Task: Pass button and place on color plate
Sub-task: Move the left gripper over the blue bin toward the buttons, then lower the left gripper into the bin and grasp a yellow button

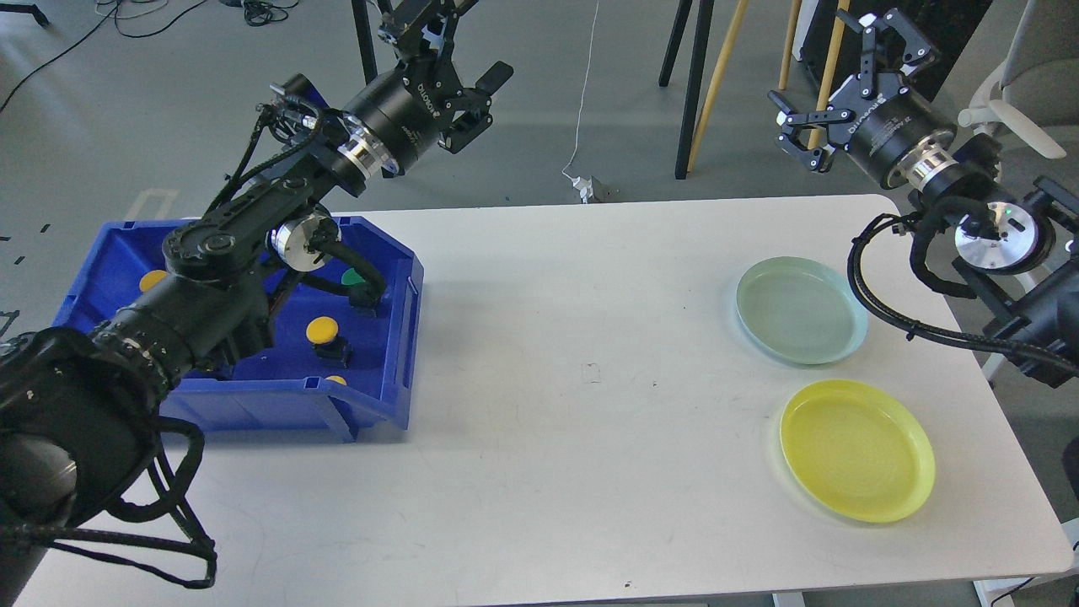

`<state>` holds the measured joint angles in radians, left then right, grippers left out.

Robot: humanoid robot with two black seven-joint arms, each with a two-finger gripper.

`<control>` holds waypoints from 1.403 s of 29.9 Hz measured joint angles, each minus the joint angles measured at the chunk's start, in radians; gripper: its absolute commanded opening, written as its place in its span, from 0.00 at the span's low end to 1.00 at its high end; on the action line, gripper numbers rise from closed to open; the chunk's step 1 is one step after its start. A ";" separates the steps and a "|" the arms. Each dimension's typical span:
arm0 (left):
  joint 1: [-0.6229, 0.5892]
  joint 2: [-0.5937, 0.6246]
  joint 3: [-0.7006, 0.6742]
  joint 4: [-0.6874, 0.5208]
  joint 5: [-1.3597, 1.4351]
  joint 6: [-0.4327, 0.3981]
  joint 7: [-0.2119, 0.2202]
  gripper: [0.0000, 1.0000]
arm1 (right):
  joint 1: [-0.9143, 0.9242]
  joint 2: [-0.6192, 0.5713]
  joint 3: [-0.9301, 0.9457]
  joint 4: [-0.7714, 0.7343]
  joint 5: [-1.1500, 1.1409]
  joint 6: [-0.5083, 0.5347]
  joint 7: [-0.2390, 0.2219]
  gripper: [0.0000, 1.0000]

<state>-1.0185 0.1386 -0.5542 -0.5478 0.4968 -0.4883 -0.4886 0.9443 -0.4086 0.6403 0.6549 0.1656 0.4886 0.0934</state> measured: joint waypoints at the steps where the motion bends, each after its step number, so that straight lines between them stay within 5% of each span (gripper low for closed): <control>1: 0.001 0.000 0.000 0.000 0.000 0.000 0.000 1.00 | 0.000 0.002 0.005 0.000 0.000 0.000 0.000 1.00; 12: 0.023 0.019 -0.031 -0.005 -0.081 0.000 0.000 1.00 | -0.008 0.006 0.012 -0.002 0.000 0.000 0.002 1.00; 18: 0.098 0.113 -0.146 -0.352 -0.048 0.001 0.000 1.00 | -0.011 -0.015 0.012 -0.001 0.000 0.000 0.009 1.00; 22: 0.034 0.263 0.087 -0.492 0.084 0.119 0.000 1.00 | -0.025 -0.031 0.014 -0.001 0.002 0.000 0.010 1.00; 28: -0.202 0.450 0.622 -0.512 0.352 0.303 0.000 1.00 | -0.045 -0.041 0.022 -0.001 0.003 0.000 0.012 1.00; 35: -0.413 0.594 0.963 -0.509 0.805 0.324 0.000 1.00 | -0.066 -0.041 0.023 -0.001 0.003 0.000 0.013 1.00; 42: -0.427 0.557 1.203 -0.483 0.977 0.321 0.000 1.00 | -0.083 -0.048 0.023 -0.006 0.003 0.000 0.013 1.00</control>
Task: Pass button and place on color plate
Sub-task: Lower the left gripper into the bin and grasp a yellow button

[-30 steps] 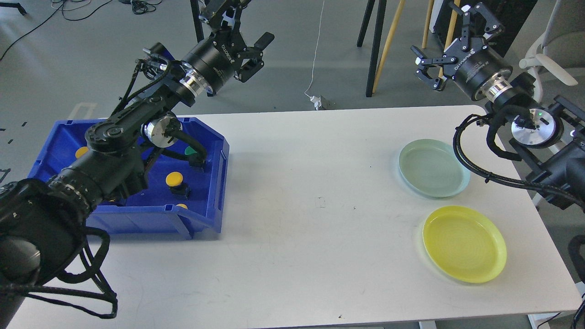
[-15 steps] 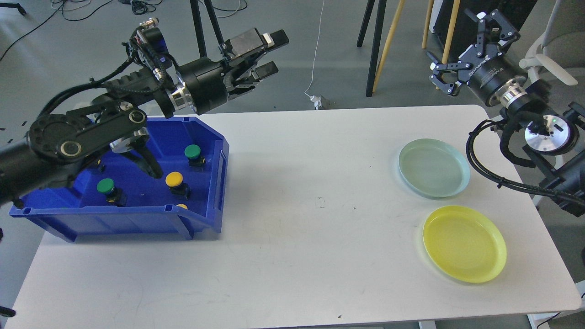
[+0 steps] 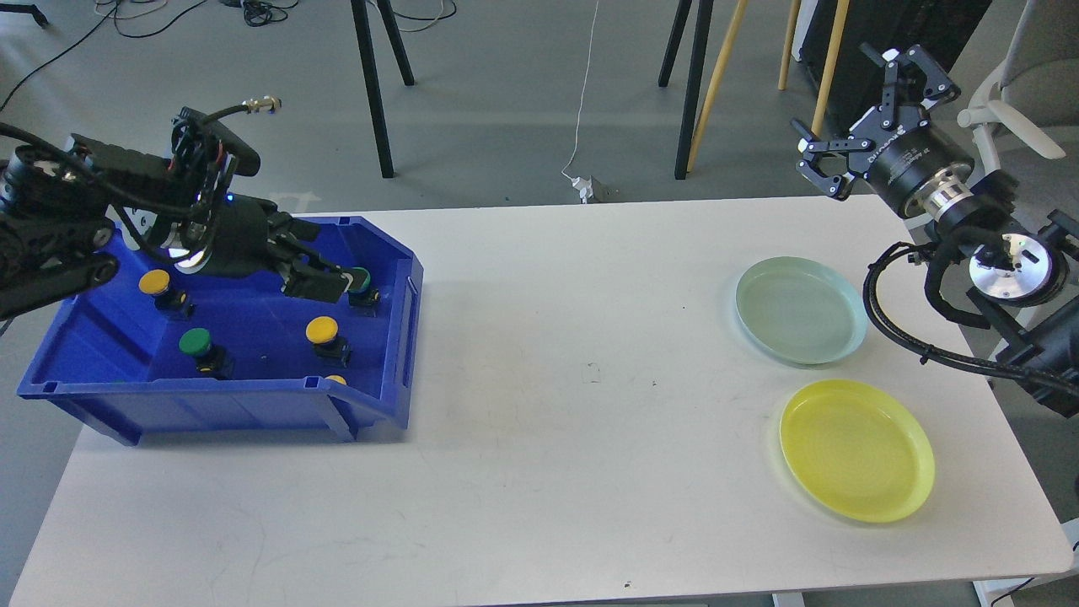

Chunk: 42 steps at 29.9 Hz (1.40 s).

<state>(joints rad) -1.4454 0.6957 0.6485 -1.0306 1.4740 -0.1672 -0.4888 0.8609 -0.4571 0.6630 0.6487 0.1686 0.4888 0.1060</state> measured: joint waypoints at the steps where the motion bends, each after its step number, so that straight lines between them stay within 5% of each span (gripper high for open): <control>1: 0.011 -0.014 0.010 0.014 0.002 0.000 0.000 0.99 | -0.002 -0.002 0.000 -0.003 0.000 0.000 0.000 1.00; 19: 0.198 -0.180 0.012 0.306 0.000 0.000 0.000 0.87 | -0.016 0.008 -0.003 -0.026 -0.001 0.000 -0.002 1.00; 36: 0.218 -0.198 0.014 0.320 0.002 0.000 0.000 0.65 | -0.041 0.009 -0.002 -0.024 -0.001 0.000 0.000 1.00; 42: 0.218 -0.198 0.013 0.320 0.003 0.004 0.000 0.50 | -0.046 0.005 -0.001 -0.024 -0.001 0.000 0.000 1.00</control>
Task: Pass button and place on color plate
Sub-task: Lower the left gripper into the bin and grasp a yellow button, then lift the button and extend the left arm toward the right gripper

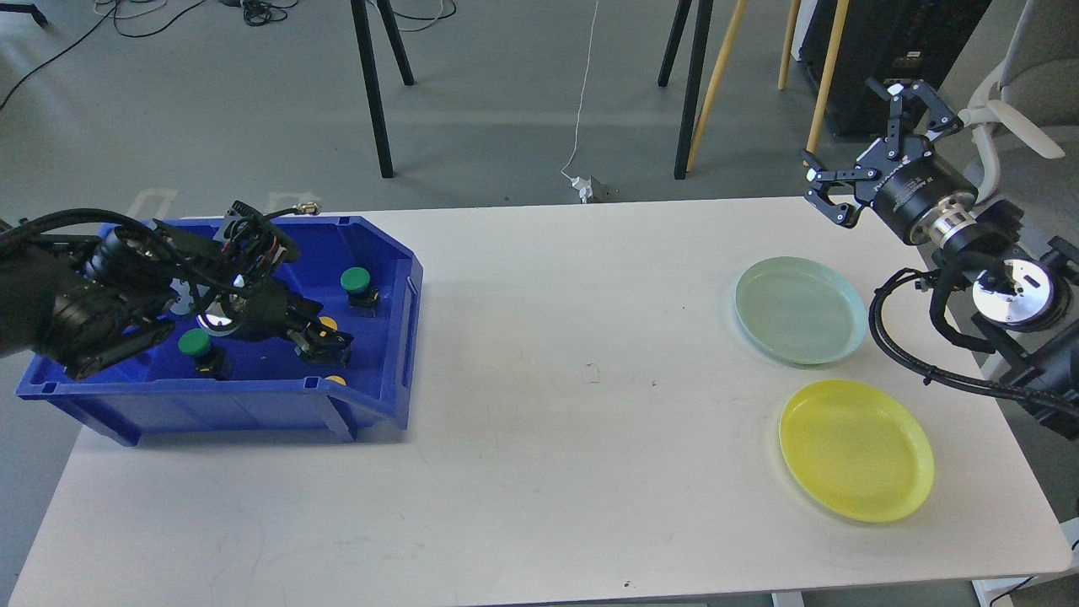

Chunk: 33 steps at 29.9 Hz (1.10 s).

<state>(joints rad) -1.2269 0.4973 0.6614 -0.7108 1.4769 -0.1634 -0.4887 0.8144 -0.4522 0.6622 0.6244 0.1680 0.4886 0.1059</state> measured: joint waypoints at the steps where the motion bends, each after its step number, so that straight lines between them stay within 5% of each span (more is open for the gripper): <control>1: 0.001 0.000 0.000 0.000 0.001 0.002 0.000 0.48 | -0.001 0.000 0.000 0.000 0.000 0.000 0.000 1.00; 4: 0.003 0.001 0.000 -0.001 0.004 0.006 0.000 0.46 | -0.002 -0.001 0.001 0.000 0.001 0.000 0.000 1.00; 6: 0.004 0.002 0.001 -0.001 0.005 0.006 0.000 0.32 | -0.004 -0.001 0.001 0.000 0.001 0.000 0.001 1.00; 13: 0.004 0.005 0.001 -0.007 0.005 0.024 0.000 0.11 | -0.011 -0.003 0.001 0.000 0.001 0.000 0.002 1.00; 22: -0.019 0.017 -0.004 -0.050 0.011 0.044 0.000 0.09 | -0.012 -0.003 0.002 0.003 0.001 0.000 0.002 1.00; 33: -0.220 0.203 -0.034 -0.226 0.009 0.031 0.000 0.09 | -0.012 -0.009 0.002 0.010 0.001 0.000 0.000 1.00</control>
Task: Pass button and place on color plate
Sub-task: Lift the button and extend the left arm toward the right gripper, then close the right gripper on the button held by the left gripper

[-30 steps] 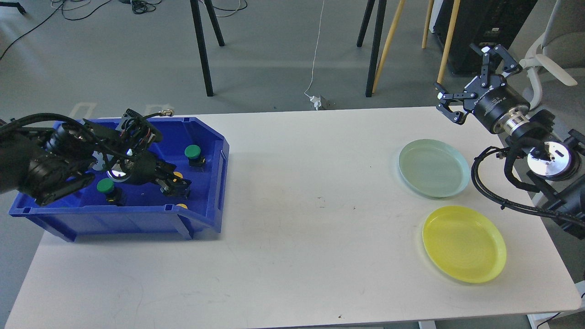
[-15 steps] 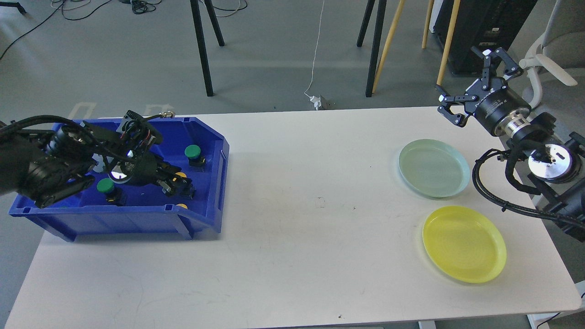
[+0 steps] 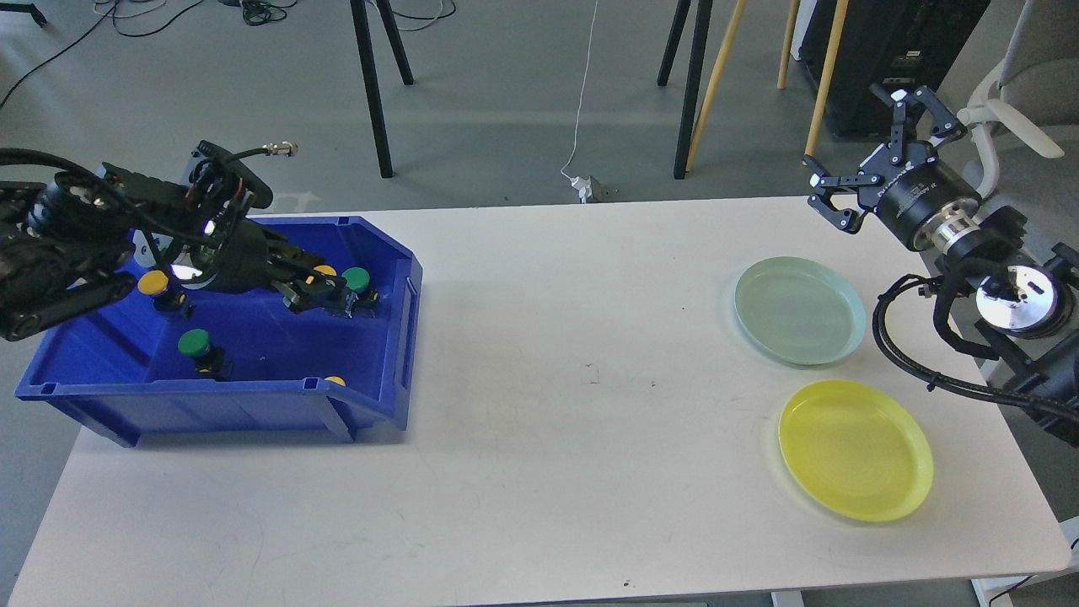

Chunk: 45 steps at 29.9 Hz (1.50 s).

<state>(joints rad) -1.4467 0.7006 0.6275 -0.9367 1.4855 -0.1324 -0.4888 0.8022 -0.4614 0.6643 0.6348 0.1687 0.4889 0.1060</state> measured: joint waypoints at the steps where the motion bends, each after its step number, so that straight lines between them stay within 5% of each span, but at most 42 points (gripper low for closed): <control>1: -0.016 0.022 -0.020 -0.028 0.000 -0.002 0.000 0.09 | 0.000 0.000 0.000 0.000 0.000 0.000 0.000 1.00; 7: -0.039 0.123 -0.264 -0.179 -0.024 -0.093 0.000 0.09 | 0.001 -0.013 -0.004 0.013 -0.010 0.000 0.000 1.00; 12: 0.012 0.086 -0.412 -0.201 -0.218 -0.134 0.000 0.10 | 0.000 -0.053 -0.015 0.060 -0.036 0.000 -0.001 1.00; 18: 0.101 -0.149 -0.526 -0.176 -0.491 -0.142 0.000 0.10 | -0.043 -0.182 -0.017 0.225 -0.111 0.000 0.000 1.00; 27: 0.320 -0.487 -0.814 0.072 -0.606 -0.198 0.000 0.11 | -0.166 -0.292 -0.015 0.524 -0.283 0.000 -0.004 1.00; 45: 0.347 -0.567 -0.850 0.133 -0.603 -0.194 0.000 0.12 | -0.116 -0.149 -0.021 0.558 -0.312 0.000 -0.002 0.99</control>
<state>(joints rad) -1.0996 0.1336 -0.2225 -0.8035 0.8823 -0.3268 -0.4887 0.6863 -0.6101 0.6431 1.1930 -0.1428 0.4886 0.1044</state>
